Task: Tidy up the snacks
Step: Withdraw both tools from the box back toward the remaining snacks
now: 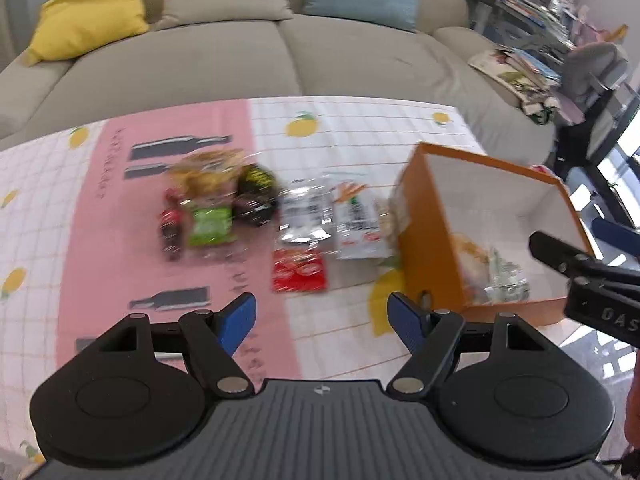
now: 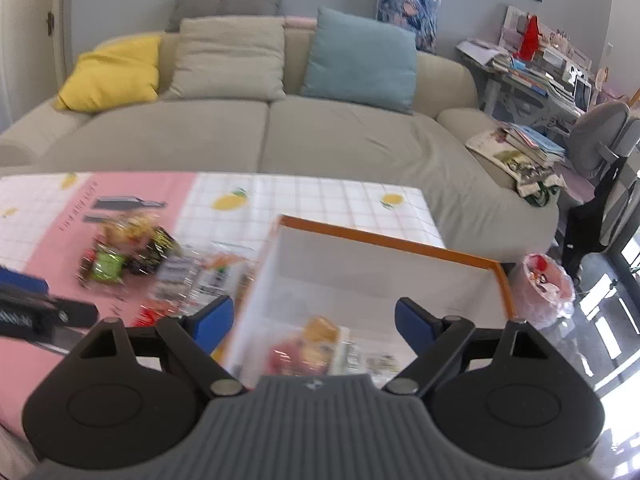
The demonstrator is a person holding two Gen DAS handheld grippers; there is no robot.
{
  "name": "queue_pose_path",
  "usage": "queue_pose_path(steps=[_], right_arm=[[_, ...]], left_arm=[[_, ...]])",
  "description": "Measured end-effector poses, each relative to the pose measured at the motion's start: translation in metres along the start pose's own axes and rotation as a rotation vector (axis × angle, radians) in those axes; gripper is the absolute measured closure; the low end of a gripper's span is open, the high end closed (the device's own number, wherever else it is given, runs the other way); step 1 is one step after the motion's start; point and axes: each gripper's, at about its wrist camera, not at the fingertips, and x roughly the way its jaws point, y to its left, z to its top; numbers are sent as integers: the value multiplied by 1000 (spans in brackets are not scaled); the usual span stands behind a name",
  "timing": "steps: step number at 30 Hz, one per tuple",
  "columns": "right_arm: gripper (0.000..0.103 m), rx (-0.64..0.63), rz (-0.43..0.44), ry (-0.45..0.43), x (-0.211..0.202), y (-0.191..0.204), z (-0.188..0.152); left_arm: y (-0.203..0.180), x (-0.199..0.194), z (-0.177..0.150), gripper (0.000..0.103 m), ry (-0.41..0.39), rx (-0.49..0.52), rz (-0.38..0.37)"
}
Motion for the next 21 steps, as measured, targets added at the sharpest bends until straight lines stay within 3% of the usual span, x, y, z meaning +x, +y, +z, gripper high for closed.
queue_pose_path(steps=[8, 18, 21], right_arm=[[13, 8, 36, -104, -11, 65, -9], [15, -82, 98, -77, 25, 120, -12], [23, -85, 107, -61, 43, 126, -10]], left_arm=[[46, -4, -23, 15, -16, -73, 29], [88, 19, -29, 16, -16, -144, 12], [97, 28, -25, 16, -26, -157, 5]])
